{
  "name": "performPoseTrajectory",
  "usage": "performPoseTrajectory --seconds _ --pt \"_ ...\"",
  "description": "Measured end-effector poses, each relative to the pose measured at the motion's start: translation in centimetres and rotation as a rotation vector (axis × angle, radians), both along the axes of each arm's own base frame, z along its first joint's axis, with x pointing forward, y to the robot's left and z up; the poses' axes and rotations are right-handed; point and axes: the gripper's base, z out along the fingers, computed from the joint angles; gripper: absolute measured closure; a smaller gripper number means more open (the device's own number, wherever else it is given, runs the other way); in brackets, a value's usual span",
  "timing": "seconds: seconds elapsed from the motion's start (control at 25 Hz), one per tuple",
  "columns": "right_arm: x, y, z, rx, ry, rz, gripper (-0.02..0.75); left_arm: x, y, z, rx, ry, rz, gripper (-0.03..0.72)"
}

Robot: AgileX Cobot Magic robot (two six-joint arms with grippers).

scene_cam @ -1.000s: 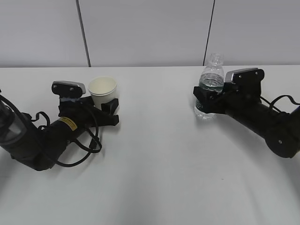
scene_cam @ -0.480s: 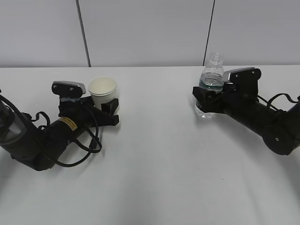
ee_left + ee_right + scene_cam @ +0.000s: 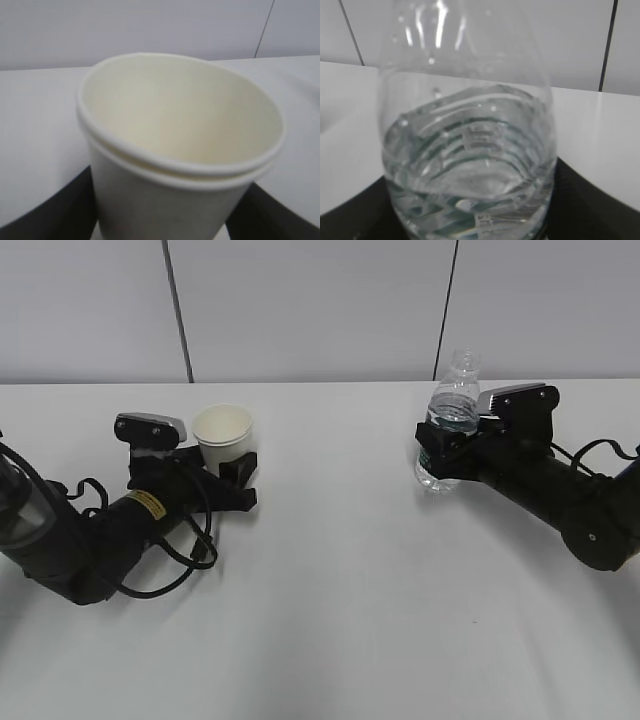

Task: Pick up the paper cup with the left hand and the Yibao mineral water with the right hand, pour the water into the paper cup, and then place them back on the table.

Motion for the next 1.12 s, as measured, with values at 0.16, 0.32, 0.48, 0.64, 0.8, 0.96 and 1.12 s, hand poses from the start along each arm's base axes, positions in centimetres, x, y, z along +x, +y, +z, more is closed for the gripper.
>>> performPoseTrajectory --seconds 0.16,0.32,0.48,0.64,0.8,0.96,1.12 --pt "0.0 0.0 0.0 0.000 0.000 0.000 0.248 -0.2 -0.4 0.0 0.015 -0.005 -0.054 0.237" --pt "0.0 0.0 0.0 0.000 0.000 0.000 0.248 -0.5 -0.9 0.0 0.017 -0.004 -0.115 0.237" --pt "-0.1 0.2 0.0 -0.018 -0.004 0.023 0.248 -0.8 -1.2 -0.1 -0.004 0.013 -0.161 0.237" --pt "-0.2 0.4 -0.1 -0.047 -0.012 0.054 0.248 -1.2 -1.7 0.0 -0.004 0.020 -0.236 0.237" --pt "-0.2 0.5 0.0 -0.055 -0.016 0.065 0.248 -1.6 -2.3 0.8 -0.016 0.019 -0.308 0.237" --pt "-0.2 0.5 0.0 -0.078 -0.026 0.075 0.248 -1.9 -2.6 1.2 -0.024 0.024 -0.362 0.237" --pt "-0.2 0.6 0.0 -0.124 -0.052 0.091 0.248 -2.3 -3.0 1.1 -0.013 0.034 -0.429 0.237"
